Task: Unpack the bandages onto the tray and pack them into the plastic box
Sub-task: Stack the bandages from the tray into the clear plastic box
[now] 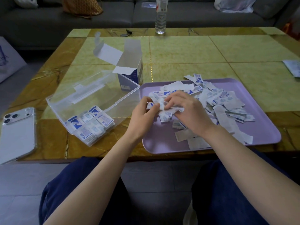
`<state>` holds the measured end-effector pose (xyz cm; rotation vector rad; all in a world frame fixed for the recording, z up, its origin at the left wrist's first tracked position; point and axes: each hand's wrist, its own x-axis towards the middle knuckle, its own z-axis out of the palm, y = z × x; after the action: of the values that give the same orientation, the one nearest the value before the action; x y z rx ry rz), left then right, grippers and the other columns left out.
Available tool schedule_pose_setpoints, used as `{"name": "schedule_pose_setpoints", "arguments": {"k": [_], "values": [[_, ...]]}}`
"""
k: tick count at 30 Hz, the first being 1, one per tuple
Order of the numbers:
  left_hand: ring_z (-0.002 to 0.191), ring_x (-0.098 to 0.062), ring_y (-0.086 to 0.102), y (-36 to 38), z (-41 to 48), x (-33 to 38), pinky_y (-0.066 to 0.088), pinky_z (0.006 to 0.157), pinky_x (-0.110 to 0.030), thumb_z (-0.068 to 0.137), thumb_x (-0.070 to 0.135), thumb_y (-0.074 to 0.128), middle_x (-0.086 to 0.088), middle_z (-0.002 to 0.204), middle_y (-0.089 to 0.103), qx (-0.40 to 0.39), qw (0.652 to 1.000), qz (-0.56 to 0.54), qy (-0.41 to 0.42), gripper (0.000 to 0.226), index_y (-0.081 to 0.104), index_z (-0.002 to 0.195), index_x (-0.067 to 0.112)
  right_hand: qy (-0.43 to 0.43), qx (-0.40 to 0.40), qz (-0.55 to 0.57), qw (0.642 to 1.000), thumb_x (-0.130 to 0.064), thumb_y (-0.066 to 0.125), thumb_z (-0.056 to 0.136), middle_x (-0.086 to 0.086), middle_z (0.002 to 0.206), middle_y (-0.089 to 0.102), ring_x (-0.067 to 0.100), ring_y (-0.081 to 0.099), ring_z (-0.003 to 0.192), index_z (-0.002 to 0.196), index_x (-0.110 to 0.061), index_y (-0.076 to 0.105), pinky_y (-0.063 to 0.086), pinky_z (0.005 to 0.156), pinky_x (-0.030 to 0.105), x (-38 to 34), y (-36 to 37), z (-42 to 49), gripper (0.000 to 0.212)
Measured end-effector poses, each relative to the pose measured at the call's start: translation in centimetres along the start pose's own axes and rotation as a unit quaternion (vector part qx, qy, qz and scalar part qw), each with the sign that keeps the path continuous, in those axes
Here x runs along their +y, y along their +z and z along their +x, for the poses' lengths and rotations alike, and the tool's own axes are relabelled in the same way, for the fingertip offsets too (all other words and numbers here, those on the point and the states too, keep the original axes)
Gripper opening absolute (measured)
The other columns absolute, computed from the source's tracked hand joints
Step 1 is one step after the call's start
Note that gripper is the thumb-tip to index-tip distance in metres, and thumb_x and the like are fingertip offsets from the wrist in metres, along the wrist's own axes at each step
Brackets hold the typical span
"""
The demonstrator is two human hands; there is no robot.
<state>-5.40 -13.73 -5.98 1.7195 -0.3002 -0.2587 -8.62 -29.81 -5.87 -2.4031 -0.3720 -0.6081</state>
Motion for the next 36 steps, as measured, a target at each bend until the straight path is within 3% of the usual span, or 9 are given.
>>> {"name": "schedule_pose_setpoints", "arguments": {"k": [6, 9, 12, 15, 19, 23, 26, 30, 36], "values": [[0.071, -0.012, 0.058, -0.2, 0.1, -0.4, 0.051, 0.067, -0.028, 0.087, 0.002, 0.059, 0.000, 0.081, 0.061, 0.025, 0.998, 0.032, 0.046, 0.023, 0.050, 0.086, 0.023, -0.011, -0.057, -0.049, 0.997, -0.003, 0.074, 0.072, 0.005, 0.113, 0.057, 0.018, 0.052, 0.105, 0.085, -0.011, 0.068, 0.039, 0.093, 0.027, 0.3, 0.7, -0.4, 0.016], [0.079, -0.019, 0.062, -0.2, 0.3, -0.9, 0.052, 0.072, -0.033, 0.085, 0.001, 0.060, -0.006, 0.087, 0.064, 0.033, 0.997, 0.055, 0.052, 0.020, 0.051, 0.089, 0.018, -0.001, -0.058, -0.076, 0.995, -0.005, 0.077, 0.069, 0.010, 0.123, 0.053, 0.025, 0.050, 0.115, 0.090, -0.011, 0.066, 0.037, 0.099, 0.034, 0.3, 0.8, -0.5, 0.024], [0.083, -0.020, 0.064, -0.2, 0.3, -1.0, 0.055, 0.068, -0.027, 0.085, 0.001, 0.062, -0.007, 0.090, 0.064, 0.049, 0.995, 0.063, 0.063, 0.020, 0.050, 0.090, 0.017, 0.028, -0.098, -0.060, 0.993, -0.033, 0.083, 0.062, 0.010, 0.132, 0.047, 0.025, 0.043, 0.125, 0.102, -0.013, 0.064, 0.033, 0.104, 0.038, -0.2, 0.8, -0.6, 0.049], [0.078, -0.010, 0.061, -0.3, 0.3, -1.2, 0.046, 0.061, -0.011, 0.085, 0.001, 0.062, -0.002, 0.088, 0.063, 0.059, 0.990, 0.095, 0.087, 0.021, 0.048, 0.093, 0.015, 0.075, -0.148, -0.013, 0.986, -0.052, 0.077, 0.060, 0.001, 0.134, 0.043, 0.015, 0.038, 0.126, 0.119, -0.019, 0.056, 0.026, 0.104, 0.025, -0.9, 0.5, -0.5, 0.071], [0.079, -0.006, 0.063, -0.1, 0.1, -1.3, 0.049, 0.070, -0.016, 0.083, -0.001, 0.063, 0.004, 0.090, 0.063, 0.037, 0.989, 0.101, 0.100, 0.027, 0.050, 0.098, 0.018, 0.084, -0.063, -0.005, 0.994, -0.025, 0.078, 0.072, 0.001, 0.108, 0.053, 0.019, 0.051, 0.102, 0.119, -0.012, 0.052, 0.042, 0.091, 0.030, -0.7, 0.6, -0.6, 0.055], [0.082, -0.009, 0.061, 0.0, -0.2, -1.3, 0.047, 0.074, -0.016, 0.084, 0.001, 0.062, 0.005, 0.090, 0.063, 0.016, 0.977, 0.150, 0.150, 0.021, 0.053, 0.098, 0.013, -0.007, -0.053, -0.132, 0.990, -0.015, 0.068, 0.078, 0.006, 0.090, 0.062, 0.023, 0.051, 0.086, 0.096, -0.006, 0.060, 0.038, 0.075, 0.027, -0.1, 1.4, -0.9, 0.022], [0.093, -0.021, 0.059, -0.1, -0.4, -1.9, 0.045, 0.082, -0.037, 0.083, 0.007, 0.062, 0.006, 0.098, 0.058, 0.029, 0.947, 0.259, 0.188, 0.028, 0.049, 0.107, 0.015, -0.010, -0.117, -0.205, 0.972, 0.000, 0.060, 0.080, 0.011, 0.092, 0.060, 0.031, 0.054, 0.089, 0.096, -0.005, 0.059, 0.041, 0.074, 0.037, -0.1, 1.5, -1.0, 0.017], [0.099, -0.023, 0.052, -0.4, -0.3, -2.3, 0.037, 0.084, -0.037, 0.090, 0.010, 0.052, -0.002, 0.107, 0.058, -0.010, 0.891, 0.401, 0.211, 0.023, 0.050, 0.113, 0.013, 0.008, -0.182, -0.200, 0.963, 0.003, 0.052, 0.084, 0.008, 0.107, 0.055, 0.026, 0.048, 0.103, 0.110, -0.009, 0.054, 0.038, 0.085, 0.035, -0.3, 2.2, -1.4, 0.029], [0.089, -0.029, 0.049, -0.5, -0.2, -2.5, 0.035, 0.077, -0.036, 0.092, 0.027, 0.028, -0.008, 0.096, 0.053, -0.013, 0.807, 0.558, 0.195, 0.032, 0.054, 0.096, 0.011, 0.102, -0.087, -0.112, 0.985, -0.003, 0.054, 0.088, 0.005, 0.106, 0.063, 0.025, 0.052, 0.101, 0.108, -0.010, 0.059, 0.041, 0.088, 0.037, -0.4, 2.2, -1.3, 0.021]]}}
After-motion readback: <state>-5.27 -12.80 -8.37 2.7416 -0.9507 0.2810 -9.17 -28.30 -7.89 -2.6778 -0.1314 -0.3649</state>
